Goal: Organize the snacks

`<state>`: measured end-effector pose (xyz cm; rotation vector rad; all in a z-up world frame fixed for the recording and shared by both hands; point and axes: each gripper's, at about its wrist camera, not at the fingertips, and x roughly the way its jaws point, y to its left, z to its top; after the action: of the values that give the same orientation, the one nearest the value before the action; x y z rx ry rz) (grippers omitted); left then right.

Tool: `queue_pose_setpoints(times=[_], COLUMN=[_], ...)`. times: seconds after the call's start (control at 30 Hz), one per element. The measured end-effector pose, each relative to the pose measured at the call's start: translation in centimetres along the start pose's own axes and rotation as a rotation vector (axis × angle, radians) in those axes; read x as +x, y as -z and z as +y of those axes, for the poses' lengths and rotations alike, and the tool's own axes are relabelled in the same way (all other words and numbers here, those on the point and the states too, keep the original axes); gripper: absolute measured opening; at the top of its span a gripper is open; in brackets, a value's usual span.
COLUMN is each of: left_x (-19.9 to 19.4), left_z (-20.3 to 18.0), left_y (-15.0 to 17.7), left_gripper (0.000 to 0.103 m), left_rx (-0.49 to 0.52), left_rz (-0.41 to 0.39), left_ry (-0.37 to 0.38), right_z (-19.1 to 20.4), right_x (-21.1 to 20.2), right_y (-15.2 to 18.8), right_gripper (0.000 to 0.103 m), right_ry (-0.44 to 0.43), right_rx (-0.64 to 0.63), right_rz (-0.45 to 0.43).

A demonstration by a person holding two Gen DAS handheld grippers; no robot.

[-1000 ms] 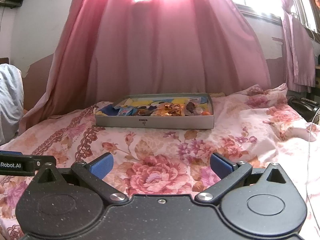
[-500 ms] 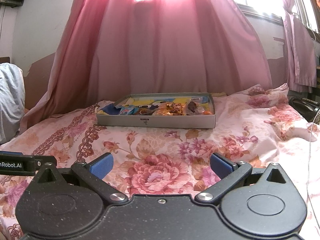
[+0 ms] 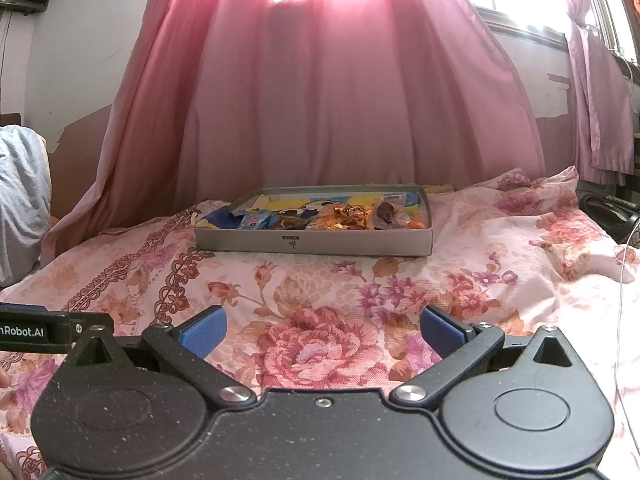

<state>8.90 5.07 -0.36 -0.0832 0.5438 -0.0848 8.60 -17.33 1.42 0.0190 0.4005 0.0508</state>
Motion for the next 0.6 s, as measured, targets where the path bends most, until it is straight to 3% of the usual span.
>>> queue_pose_setpoints(times=[0.6], left_x=[-0.21], left_z=[-0.31], left_y=[0.06], left_gripper=[0.103], left_rx=[0.017], left_rz=[0.03], left_ry=[-0.039], right_z=[0.19], right_x=[-0.03], right_y=[0.12], right_gripper=[0.102], right_ry=[0.001], right_rx=[-0.002], right_rz=[0.002])
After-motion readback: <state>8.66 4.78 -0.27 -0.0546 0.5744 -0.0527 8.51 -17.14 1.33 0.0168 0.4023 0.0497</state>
